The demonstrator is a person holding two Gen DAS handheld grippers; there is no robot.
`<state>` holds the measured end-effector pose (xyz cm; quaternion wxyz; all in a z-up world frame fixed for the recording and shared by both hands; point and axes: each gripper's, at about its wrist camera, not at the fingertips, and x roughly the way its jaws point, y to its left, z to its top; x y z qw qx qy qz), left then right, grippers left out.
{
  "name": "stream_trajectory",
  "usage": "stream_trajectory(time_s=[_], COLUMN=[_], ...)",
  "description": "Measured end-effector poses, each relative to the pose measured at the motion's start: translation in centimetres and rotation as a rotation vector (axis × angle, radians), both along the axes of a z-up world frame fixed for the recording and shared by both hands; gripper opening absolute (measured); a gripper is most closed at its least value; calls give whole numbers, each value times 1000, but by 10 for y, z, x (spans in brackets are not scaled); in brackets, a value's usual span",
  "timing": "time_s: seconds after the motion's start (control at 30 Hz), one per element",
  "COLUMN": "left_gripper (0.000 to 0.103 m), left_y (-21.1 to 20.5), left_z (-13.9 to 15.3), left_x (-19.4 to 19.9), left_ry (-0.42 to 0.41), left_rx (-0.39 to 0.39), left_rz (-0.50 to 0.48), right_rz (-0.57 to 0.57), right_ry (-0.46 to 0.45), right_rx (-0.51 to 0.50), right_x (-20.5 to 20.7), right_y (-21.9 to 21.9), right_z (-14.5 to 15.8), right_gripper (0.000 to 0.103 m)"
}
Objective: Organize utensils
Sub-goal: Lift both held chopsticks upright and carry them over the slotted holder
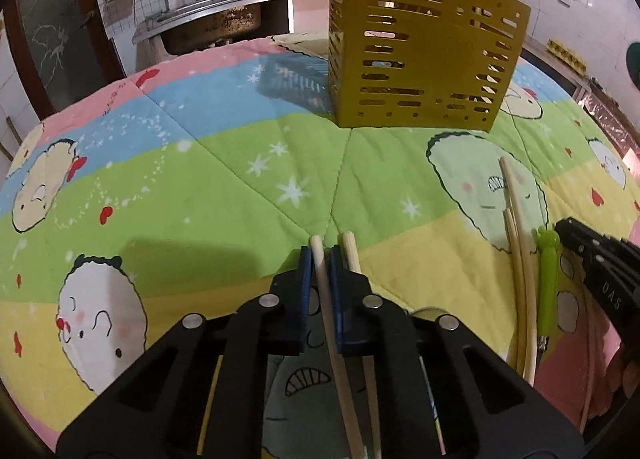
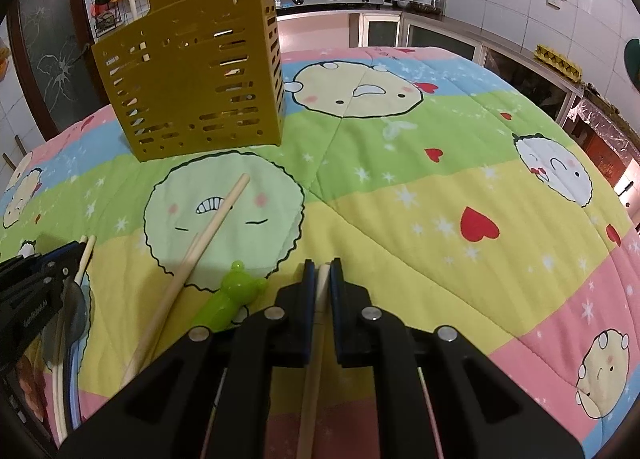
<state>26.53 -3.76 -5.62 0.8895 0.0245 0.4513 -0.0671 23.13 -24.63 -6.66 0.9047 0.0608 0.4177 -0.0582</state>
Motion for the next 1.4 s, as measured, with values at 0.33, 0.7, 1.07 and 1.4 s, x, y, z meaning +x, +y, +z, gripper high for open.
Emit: stream_trajectory(time_s=[0.33,0.7,1.07,1.4], left_gripper=[5,4,4,4], left_y=[2,19,29,29], left_z=[-1,33,101,144], left_x=[4,-14,-63,-102], left_ry=[-21,-170,-387,-587], left_rx=[-36,-73,-124,-136], left_rz=[8,41,36,31], right_rz=[-4,0,33,31], right_ry=[-24,-137,-358,-523], right_rx=[28,30,12,-20], right_x=[1,-15,-52,-79], right_y=[-3,-4,4,4], right_z=[1,30,101,140], right_gripper=[8,7,6,6])
